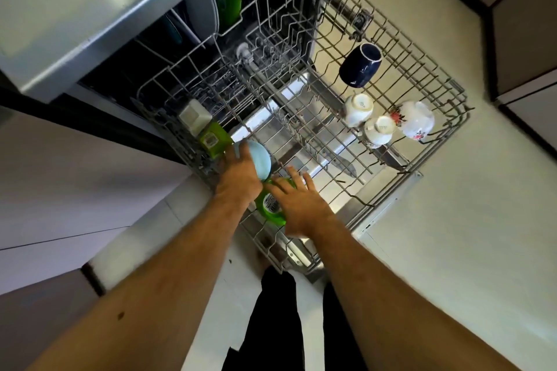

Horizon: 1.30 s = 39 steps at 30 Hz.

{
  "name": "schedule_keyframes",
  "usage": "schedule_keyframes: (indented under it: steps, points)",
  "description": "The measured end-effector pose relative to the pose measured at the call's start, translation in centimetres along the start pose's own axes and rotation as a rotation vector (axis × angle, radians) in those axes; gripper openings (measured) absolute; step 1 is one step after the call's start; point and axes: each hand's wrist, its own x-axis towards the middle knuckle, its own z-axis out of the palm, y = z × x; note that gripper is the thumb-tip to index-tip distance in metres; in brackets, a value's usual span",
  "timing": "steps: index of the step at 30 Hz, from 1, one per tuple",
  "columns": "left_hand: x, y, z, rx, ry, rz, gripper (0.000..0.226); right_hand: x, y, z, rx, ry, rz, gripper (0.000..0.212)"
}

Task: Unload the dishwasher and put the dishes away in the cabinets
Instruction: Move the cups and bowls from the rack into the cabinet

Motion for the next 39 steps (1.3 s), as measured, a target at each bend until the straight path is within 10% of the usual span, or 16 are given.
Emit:
schedule_keyframes:
  steps: [25,39]
  points:
    - [-2.7,2.0,-4.4,-0.258,0.201,0.002,0.108,-2.8,-1.0,-1.7,0.148,0.119,0.149,0.121]
    - [-12.2,3.0,-12.4,-0.367,0.363,0.167,0.106,-10.9,-1.5,-12.5,0.556,0.514,0.524,0.105]
